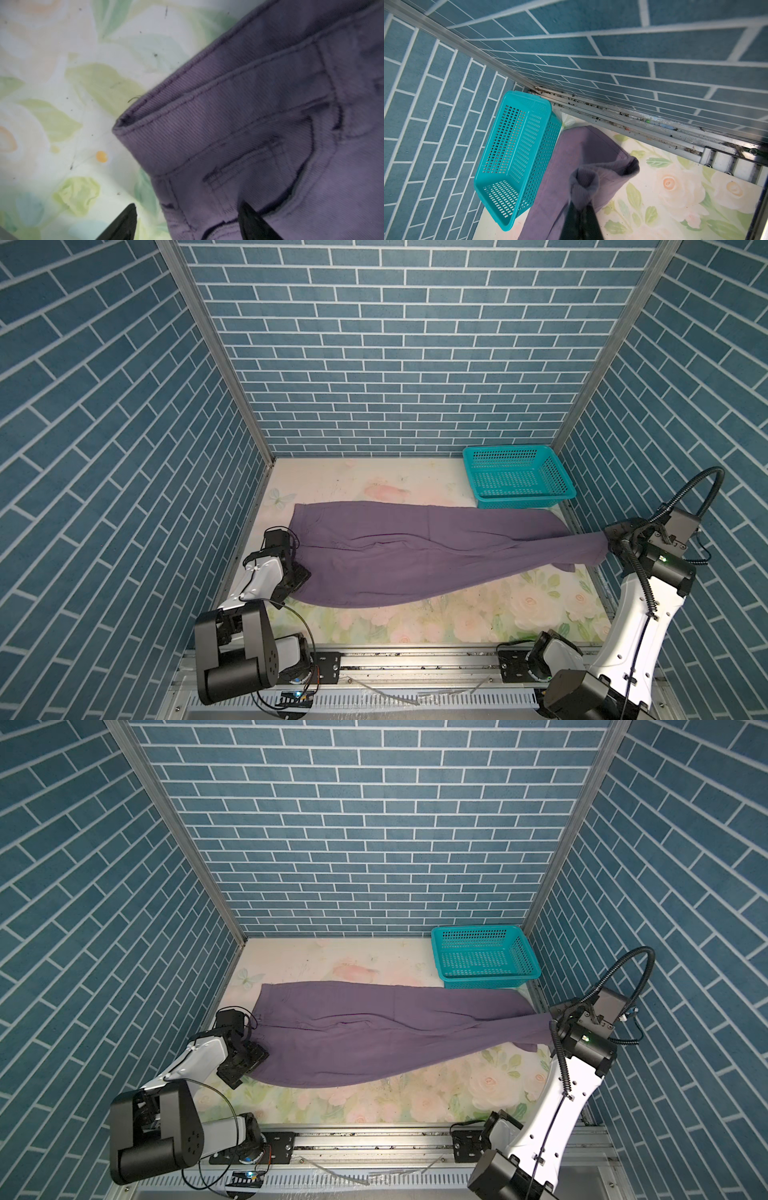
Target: Fold and stack the trousers
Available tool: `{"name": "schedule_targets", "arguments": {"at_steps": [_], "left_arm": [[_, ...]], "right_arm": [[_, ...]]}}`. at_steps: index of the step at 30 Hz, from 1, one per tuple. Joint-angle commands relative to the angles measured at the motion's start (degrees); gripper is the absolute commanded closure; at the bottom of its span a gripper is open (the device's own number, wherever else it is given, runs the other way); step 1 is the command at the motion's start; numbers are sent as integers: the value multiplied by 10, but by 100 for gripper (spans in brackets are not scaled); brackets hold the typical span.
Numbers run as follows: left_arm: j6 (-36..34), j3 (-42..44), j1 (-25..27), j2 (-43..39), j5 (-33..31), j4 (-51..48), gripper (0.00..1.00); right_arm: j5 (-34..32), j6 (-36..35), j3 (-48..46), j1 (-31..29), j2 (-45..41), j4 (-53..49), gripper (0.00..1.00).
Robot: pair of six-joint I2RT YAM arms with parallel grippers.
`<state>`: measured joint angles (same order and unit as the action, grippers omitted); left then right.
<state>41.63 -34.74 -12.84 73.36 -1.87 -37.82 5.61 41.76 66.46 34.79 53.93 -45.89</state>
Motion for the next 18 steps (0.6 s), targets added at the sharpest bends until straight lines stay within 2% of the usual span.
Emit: {"name": "schedule_targets", "arguments": {"at_steps": [1, 2, 3, 4, 5, 9, 18], "left_arm": [[-1, 16, -2, 14, -12, 35, 37], [-1, 20, -2, 21, -10, 45, 65], [0, 20, -3, 30, -12, 47, 82], [-1, 12, -3, 37, -16, 41, 93], [1, 4, -4, 43, -16, 36, 100], [-2, -50, -13, 30, 7, -1, 100], [-29, -281, -51, -66, 19, -158, 100]], "right_arm": [[-16, 6, 43, 1, 5, 16, 100], [-15, 9, 44, 0, 6, 17, 100], [-13, 11, 41, 1, 5, 18, 100], [-11, 12, 41, 1, 5, 19, 100], [-12, 13, 42, 0, 4, 18, 100], [-32, -1, 58, 1, 6, 4, 100], [-19, 13, 104, 0, 29, 10, 100]]}}
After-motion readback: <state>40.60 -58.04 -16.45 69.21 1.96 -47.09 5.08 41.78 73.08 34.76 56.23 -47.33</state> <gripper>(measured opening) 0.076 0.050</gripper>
